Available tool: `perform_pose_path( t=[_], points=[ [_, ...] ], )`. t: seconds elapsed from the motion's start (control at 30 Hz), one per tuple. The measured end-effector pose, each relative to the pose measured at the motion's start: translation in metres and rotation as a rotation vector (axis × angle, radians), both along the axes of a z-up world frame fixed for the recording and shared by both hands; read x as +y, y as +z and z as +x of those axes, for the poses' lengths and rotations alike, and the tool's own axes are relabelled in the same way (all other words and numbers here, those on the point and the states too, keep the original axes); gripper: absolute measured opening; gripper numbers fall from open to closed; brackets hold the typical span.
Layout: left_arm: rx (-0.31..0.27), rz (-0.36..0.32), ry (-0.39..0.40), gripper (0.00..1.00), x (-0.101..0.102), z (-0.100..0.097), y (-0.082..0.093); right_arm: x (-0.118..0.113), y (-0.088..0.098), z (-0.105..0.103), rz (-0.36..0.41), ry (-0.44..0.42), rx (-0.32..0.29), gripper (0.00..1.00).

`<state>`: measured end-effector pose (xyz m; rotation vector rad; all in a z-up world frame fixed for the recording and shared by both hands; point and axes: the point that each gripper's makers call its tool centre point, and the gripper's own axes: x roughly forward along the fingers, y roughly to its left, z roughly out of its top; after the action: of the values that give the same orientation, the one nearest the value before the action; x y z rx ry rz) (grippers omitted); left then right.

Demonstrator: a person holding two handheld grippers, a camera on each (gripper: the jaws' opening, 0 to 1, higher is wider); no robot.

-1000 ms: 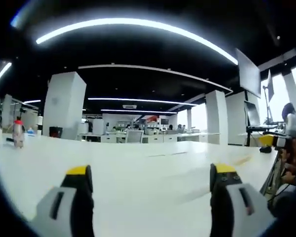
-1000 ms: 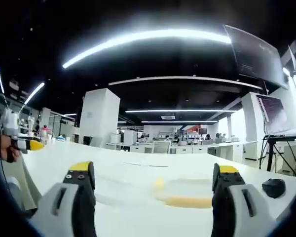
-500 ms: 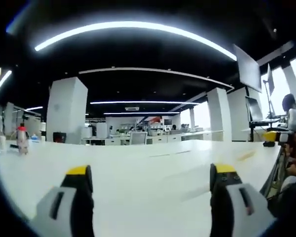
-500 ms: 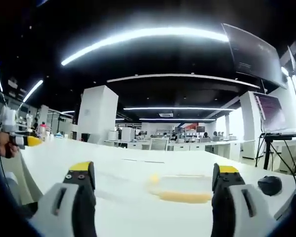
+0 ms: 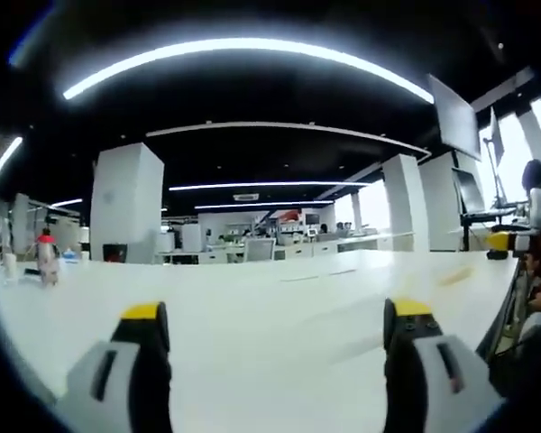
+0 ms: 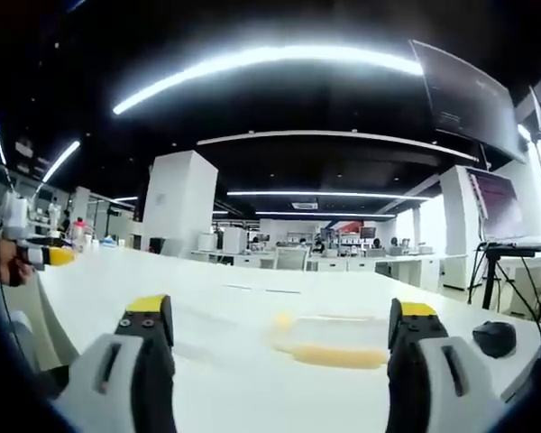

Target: Snap each plastic latch of the storage box into its locked position after aligning the lid with the box until every specified latch is closed and the lid sits flush.

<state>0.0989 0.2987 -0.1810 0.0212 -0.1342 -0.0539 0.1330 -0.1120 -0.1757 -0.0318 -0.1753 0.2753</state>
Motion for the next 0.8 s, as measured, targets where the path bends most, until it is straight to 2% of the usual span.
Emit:
perform_pose_path(
  t=[0.27,0.47,0.8],
  points=[
    [-0.007,-0.007,0.036,1.00,0.015,-0.004,0.006,-0.003,0.003,-0.002,0.006,-0.009,-0.013,1.00],
    [0.006,-0.006,0.032,1.00,0.016,-0.004,0.006,-0.003,0.003,-0.001,0.004,-0.011,-0.019,1.00],
    [-0.004,-0.014,0.027,1.00,0.018,-0.004,0.007,-0.003,0.000,-0.001,0.011,-0.012,-0.015,1.00]
  ],
)
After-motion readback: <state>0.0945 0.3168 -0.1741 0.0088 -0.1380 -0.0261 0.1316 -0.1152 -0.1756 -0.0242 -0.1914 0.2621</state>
